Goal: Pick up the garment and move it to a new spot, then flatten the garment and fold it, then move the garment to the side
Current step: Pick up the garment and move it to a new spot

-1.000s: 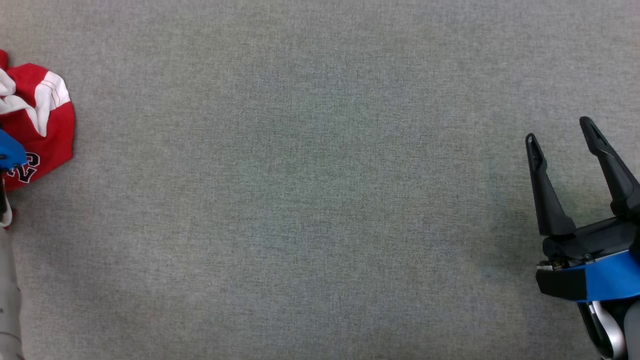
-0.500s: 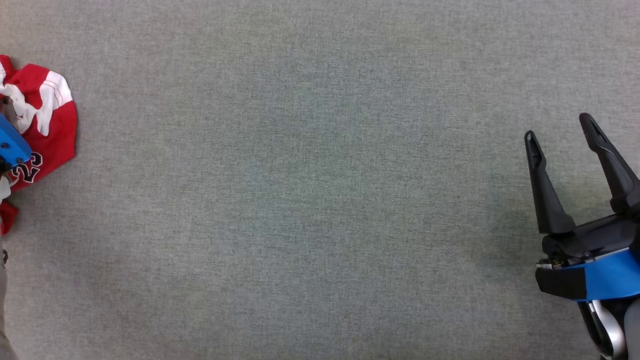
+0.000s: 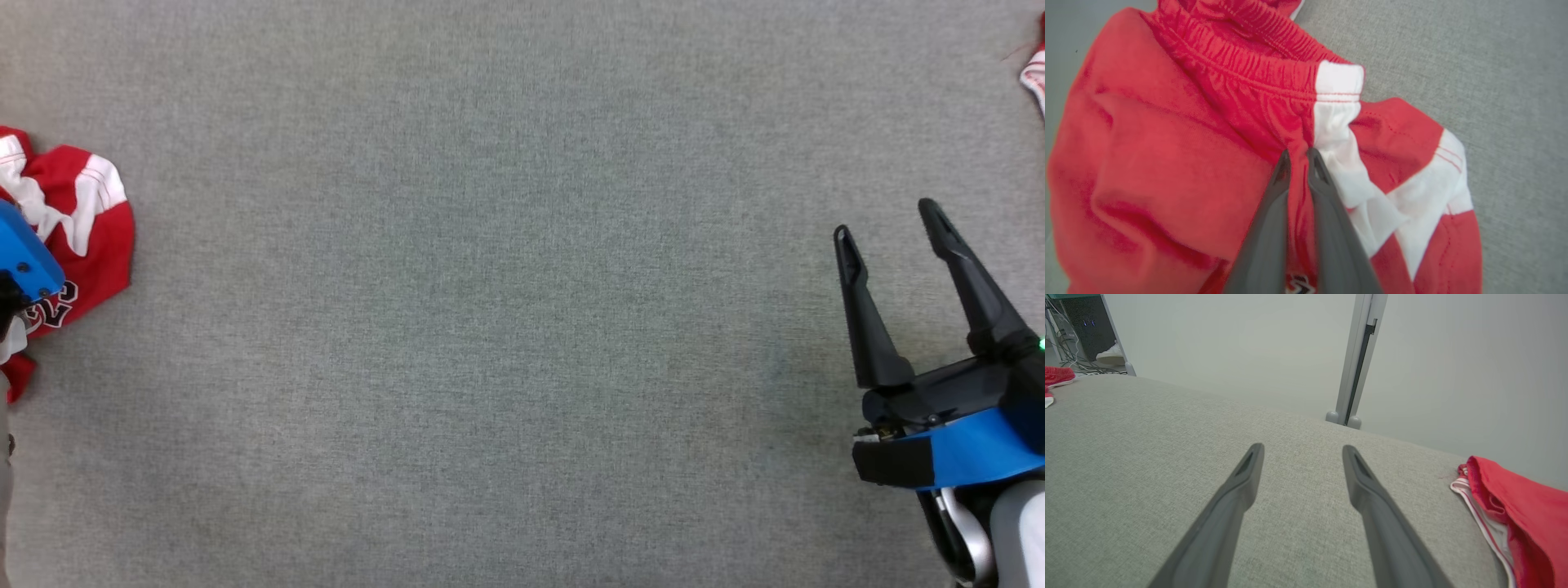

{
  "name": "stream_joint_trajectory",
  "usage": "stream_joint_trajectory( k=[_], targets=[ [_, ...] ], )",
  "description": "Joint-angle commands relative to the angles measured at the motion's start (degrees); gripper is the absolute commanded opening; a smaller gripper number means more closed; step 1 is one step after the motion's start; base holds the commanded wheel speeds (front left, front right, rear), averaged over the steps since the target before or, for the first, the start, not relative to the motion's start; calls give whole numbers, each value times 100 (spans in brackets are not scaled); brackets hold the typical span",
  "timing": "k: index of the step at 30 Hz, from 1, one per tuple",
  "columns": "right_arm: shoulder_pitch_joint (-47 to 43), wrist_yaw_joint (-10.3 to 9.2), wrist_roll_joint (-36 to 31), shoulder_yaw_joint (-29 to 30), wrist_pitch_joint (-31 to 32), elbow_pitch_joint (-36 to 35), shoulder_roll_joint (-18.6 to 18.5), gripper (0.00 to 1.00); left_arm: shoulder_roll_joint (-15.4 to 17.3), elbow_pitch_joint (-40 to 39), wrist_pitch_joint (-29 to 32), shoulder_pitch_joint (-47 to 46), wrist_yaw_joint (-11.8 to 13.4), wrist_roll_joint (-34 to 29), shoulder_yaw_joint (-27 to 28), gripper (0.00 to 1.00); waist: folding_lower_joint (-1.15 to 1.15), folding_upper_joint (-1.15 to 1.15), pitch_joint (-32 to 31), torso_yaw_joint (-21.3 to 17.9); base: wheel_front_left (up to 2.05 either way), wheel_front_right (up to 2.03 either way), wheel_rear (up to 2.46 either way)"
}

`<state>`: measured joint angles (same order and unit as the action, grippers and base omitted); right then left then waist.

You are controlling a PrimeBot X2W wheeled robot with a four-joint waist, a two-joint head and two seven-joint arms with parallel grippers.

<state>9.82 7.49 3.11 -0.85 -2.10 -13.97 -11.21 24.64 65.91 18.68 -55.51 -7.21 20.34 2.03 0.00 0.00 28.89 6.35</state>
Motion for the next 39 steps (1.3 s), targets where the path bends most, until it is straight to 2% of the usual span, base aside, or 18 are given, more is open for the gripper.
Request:
stream_joint_trajectory(
  k=[1,10,18,23,31,39],
  targets=[
    [17,1,55,-21,-69,83,42,100,69,-116,-114,74,-44,70,-102,0,0,0,-147,-73,0,0,0],
    [-121,1,138,-122,-361,648,274,100,565,-906,-1233,84,-27,161,-783,0,0,0,-855,-346,0,0,0],
    [-283,1,209,-136,-608,1128,469,100,620,-1788,-1967,-180,-27,219,-1493,0,0,0,-1354,-638,0,0,0],
    [-314,1,259,-177,-769,1415,609,100,426,-2562,-2105,-264,-23,113,-1792,0,0,0,-1608,-930,0,0,0],
    [-294,1,363,-242,-995,1759,746,100,95,-3798,-1943,-290,3,23,-2153,0,0,0,-1758,-1403,0,0,0],
    [-188,1,469,-347,-1182,2044,820,100,-429,-4640,-1793,-145,-2,35,-2661,0,0,0,-1754,-1821,0,0,0]
  ],
)
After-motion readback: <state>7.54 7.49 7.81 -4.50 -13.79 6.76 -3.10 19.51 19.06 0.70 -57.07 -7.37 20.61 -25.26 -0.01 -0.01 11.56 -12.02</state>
